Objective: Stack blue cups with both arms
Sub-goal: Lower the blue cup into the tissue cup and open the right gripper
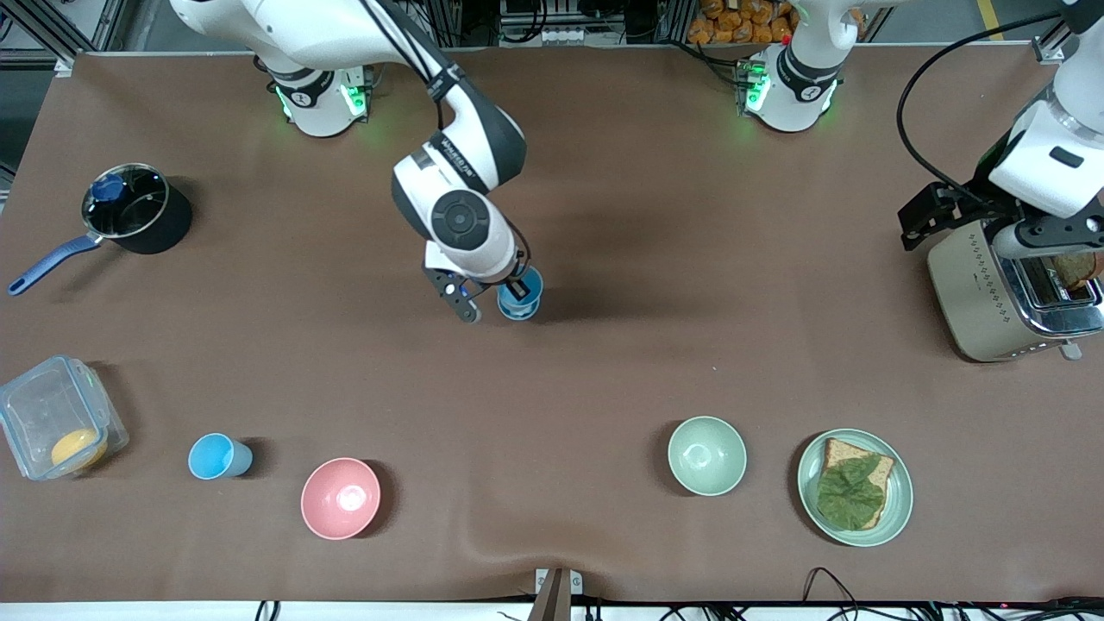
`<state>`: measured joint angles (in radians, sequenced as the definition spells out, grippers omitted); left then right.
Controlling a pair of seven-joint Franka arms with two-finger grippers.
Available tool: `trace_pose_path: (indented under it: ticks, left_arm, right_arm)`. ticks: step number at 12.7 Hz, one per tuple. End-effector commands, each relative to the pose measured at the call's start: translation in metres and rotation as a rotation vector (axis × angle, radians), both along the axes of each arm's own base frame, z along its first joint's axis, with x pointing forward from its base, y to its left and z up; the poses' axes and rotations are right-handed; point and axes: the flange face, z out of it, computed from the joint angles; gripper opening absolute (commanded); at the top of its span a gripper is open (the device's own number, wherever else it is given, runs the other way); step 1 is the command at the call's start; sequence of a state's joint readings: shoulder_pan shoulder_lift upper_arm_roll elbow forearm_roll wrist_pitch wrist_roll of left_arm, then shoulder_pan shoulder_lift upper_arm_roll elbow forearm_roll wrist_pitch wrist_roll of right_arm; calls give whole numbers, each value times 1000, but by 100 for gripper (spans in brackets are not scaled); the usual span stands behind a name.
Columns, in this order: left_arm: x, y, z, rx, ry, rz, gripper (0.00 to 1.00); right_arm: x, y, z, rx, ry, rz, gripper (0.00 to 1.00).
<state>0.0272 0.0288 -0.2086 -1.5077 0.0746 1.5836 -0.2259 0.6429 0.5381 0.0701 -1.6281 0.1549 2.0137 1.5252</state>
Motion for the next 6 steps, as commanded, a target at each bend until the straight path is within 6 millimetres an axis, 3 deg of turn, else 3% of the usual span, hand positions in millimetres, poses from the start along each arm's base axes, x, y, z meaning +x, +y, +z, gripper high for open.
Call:
trace_pose_path:
  ticks: [1, 6]
  left_arm:
    - [-10, 3, 9, -16, 6, -18, 100]
    - [-9, -2, 8, -22, 9, -25, 100]
  right_arm:
    - [-7, -4, 7, -26, 38, -13, 0]
    - [-6, -3, 4, -23, 32, -17, 0]
